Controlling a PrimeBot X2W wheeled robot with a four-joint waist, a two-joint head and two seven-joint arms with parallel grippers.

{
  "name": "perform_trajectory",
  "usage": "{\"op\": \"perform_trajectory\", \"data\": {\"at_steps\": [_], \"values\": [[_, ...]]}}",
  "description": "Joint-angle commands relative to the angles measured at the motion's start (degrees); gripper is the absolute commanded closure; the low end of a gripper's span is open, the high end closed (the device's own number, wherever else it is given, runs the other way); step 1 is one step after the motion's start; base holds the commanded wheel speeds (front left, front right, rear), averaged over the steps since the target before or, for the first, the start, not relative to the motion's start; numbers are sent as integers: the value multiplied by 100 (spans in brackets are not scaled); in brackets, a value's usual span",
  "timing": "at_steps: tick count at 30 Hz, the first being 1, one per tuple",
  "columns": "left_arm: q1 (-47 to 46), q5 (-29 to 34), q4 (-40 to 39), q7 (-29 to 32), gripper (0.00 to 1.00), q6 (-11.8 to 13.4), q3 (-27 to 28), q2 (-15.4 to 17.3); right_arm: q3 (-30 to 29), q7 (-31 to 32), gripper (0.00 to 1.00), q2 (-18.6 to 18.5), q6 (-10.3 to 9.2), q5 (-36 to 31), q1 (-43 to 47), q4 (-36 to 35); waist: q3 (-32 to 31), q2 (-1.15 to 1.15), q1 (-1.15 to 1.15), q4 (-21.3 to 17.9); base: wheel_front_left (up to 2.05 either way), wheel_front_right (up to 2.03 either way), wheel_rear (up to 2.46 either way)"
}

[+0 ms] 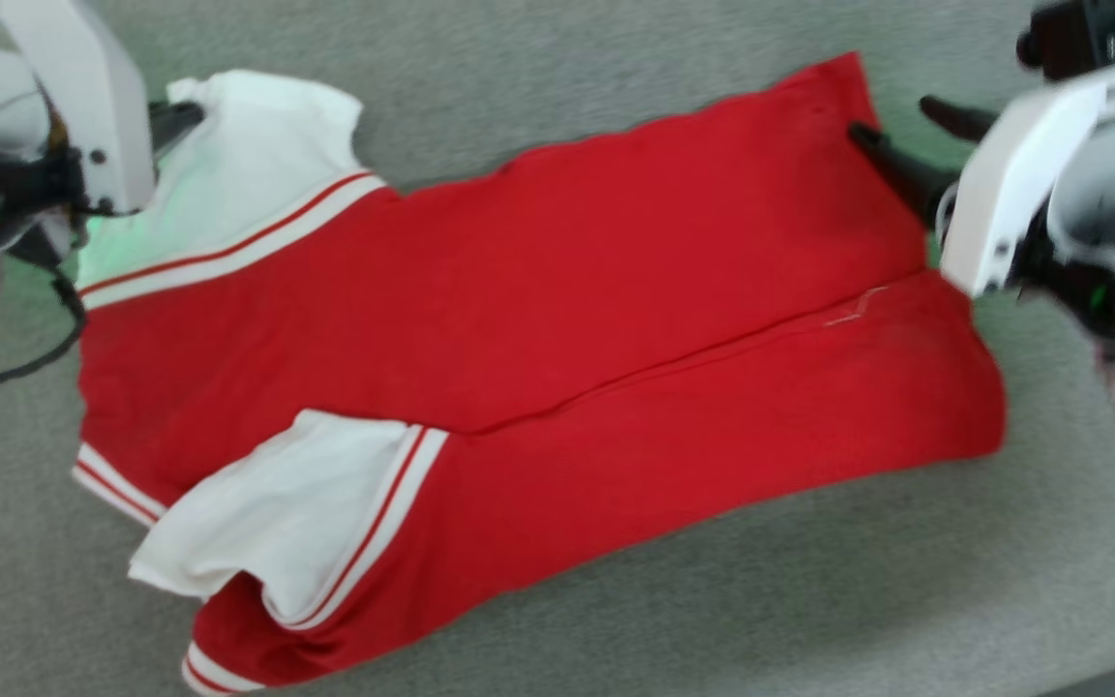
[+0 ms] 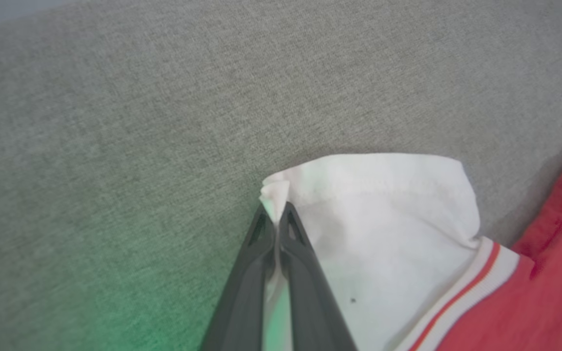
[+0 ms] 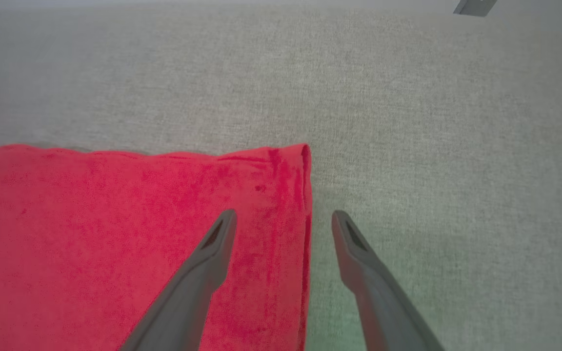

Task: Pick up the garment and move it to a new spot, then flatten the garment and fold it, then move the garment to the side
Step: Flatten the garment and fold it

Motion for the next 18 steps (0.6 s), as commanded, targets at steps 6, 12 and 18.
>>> {"op": "perform_trajectory", "data": {"at_steps": [6, 12, 18], "values": [[-161, -113, -70, -81, 100, -18, -310, -213, 302, 690, 0, 25, -5, -148, -1061, 1191, 411, 0, 0, 499, 0, 0, 0], [-251, -217, -75, -235, 100, -7, -541, -278, 985, 1227, 57, 106, -1, -191, -1287, 1880, 487, 0, 0, 692, 0, 0, 0], [-199, -393, -87, -496, 100, -7, -761, -337, 1322, 1125, 100, -91, -2, 131, -1218, 2029, 264, 0, 0, 815, 0, 0, 0]]}}
